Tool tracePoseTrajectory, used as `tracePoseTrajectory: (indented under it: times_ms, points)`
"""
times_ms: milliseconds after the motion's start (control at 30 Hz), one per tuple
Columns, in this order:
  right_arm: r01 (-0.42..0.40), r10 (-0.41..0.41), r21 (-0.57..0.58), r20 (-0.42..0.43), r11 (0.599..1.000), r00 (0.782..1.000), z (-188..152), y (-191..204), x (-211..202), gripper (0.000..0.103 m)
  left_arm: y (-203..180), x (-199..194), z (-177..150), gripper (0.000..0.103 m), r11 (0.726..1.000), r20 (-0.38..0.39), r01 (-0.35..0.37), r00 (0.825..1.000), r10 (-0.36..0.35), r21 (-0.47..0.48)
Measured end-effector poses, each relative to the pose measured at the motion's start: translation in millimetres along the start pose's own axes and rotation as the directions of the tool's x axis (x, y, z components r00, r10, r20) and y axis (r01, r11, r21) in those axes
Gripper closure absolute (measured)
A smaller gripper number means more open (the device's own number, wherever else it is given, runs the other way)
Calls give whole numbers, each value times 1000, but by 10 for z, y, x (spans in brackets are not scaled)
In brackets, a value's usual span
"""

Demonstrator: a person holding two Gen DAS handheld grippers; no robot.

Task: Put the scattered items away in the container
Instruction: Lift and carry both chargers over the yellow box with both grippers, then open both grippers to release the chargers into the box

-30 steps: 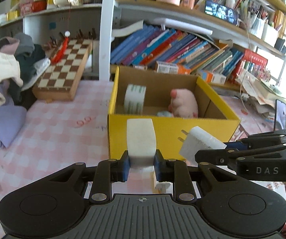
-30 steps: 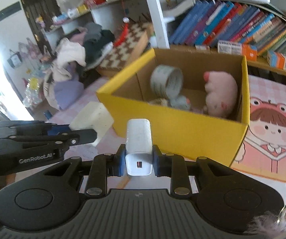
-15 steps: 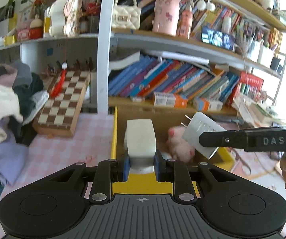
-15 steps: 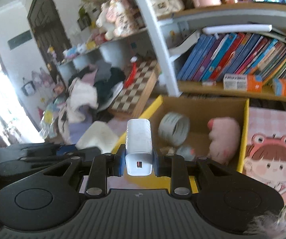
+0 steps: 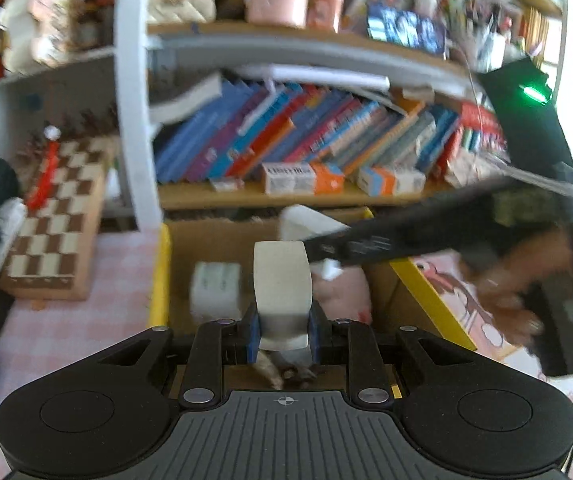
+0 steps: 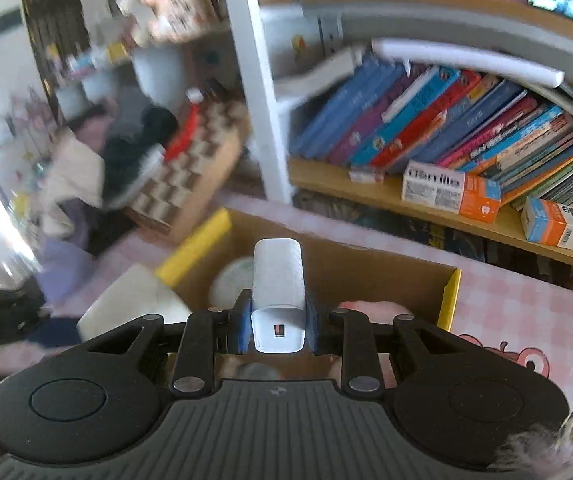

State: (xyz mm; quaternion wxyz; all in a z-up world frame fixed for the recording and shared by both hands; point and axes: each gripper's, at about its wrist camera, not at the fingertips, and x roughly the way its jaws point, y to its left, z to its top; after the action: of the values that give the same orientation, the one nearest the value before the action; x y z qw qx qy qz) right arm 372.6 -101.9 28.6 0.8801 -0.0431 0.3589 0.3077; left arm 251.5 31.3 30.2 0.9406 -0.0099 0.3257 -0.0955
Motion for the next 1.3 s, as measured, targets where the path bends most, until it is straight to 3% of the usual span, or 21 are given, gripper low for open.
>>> tracePoseTrajectory:
  times_ms: [267, 467, 767, 933, 967, 1000, 1067, 1300]
  points:
    - [-44, 37, -30, -201, 999, 979, 121, -223, 746, 79, 20, 461, -24, 81, 999, -139, 19, 990, -25, -47]
    - [-77, 67, -28, -265, 997, 962, 175, -383, 1034, 79, -31, 561, -31, 81, 1000, -185, 24, 982, -27, -17]
    - [-129, 99, -60, -355, 990, 930, 193, -210, 1371, 79, -108, 712, -40, 81, 999, -253, 34, 967, -26, 29]
    - [-117, 81, -81, -356, 990, 931, 206, -113, 1426, 78, -122, 762, -18, 81, 999, -263, 31, 965, -19, 41]
    - [-116, 82, -78, -347, 990, 934, 215, -113, 1409, 76, -114, 763, -8, 81, 999, -261, 30, 965, -19, 38]
    - [-115, 83, -76, -338, 990, 937, 224, -113, 1392, 63, -107, 760, -1, 81, 999, -259, 30, 966, -19, 36]
    - [-118, 94, -58, -314, 991, 945, 254, -154, 1310, 53, -95, 774, 12, 81, 999, -258, 26, 966, -16, 35]
    - [-108, 110, 19, -219, 994, 970, 335, -396, 940, 45, -56, 732, 80, 81, 1000, -225, 18, 974, -16, 6]
